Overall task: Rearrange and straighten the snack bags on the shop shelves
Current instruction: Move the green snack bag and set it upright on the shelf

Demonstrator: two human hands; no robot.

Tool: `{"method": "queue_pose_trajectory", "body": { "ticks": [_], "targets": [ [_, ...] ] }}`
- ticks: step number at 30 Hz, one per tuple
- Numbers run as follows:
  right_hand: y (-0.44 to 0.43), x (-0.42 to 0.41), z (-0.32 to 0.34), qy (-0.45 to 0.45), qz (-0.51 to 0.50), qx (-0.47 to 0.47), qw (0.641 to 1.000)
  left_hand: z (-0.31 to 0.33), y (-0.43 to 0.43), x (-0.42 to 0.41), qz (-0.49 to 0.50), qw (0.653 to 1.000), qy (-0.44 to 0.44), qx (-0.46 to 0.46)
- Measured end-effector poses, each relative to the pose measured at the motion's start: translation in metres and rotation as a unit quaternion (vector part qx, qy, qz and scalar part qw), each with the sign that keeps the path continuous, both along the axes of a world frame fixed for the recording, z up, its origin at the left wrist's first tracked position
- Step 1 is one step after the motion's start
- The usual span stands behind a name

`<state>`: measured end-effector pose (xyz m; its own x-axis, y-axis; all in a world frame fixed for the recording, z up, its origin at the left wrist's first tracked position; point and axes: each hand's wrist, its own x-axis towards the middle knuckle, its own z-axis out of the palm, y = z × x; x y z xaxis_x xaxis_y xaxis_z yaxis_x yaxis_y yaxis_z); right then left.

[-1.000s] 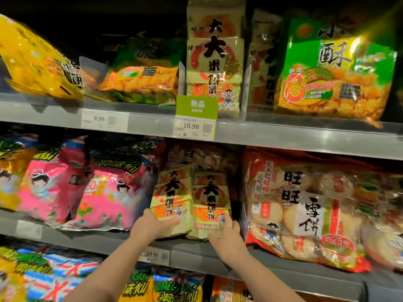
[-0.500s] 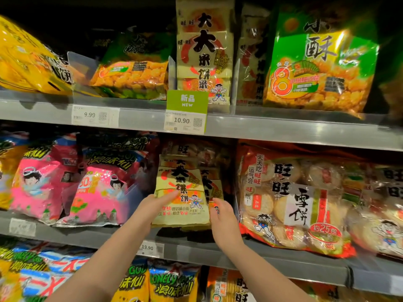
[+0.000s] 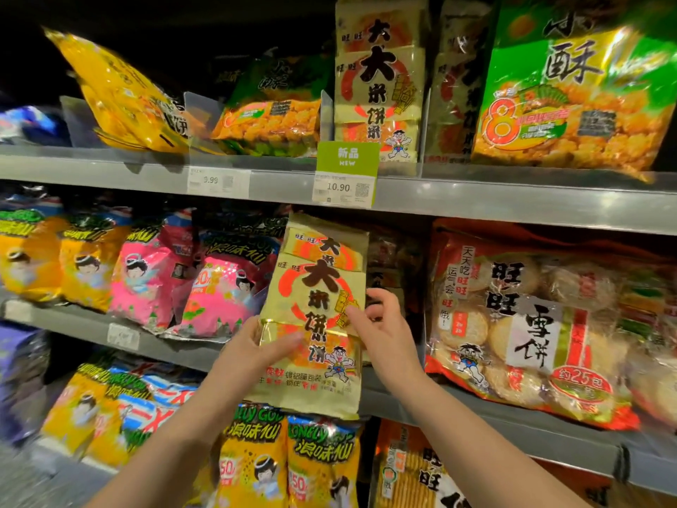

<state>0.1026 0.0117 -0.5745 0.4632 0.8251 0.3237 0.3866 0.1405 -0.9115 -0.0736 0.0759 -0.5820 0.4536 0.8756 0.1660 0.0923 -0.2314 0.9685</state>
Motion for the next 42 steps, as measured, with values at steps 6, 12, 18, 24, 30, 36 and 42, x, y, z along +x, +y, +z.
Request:
{"method": "queue_pose_trajectory", "body": {
  "ticks": [6,12,18,24,30,36,42],
  "targets": [
    [0.010,0.010,-0.010,0.034,-0.017,-0.102,0.994,-0.002,-0.022,-0.028,0.072,0.996,-0.053,0.011],
    [0.006,0.003,0.000,0.000,0.000,-0.003,1.000,0.001,-0.029,-0.057,0.098,0.990,-0.081,0.058],
    [0.005,-0.017,0.075,-0.053,0.033,0.116,0.991,0.050,-0.032,-0.048,0.071,0.986,-0.119,0.089],
    [-0.007,-0.006,0.149,-0.071,0.021,0.116,0.990,0.122,-0.028,-0.021,0.061,0.985,-0.148,0.056],
    [-0.031,0.042,0.243,-0.131,-0.100,0.058,0.985,0.208,-0.009,0.014,0.046,0.985,-0.165,-0.002],
    [-0.062,0.087,0.308,-0.173,-0.238,-0.024,0.955,0.256,-0.022,0.043,0.027,0.992,-0.112,-0.059],
    [-0.089,0.099,0.329,-0.156,-0.268,-0.090,0.947,0.259,-0.042,0.062,0.000,0.990,-0.091,-0.108]
  ]
}}
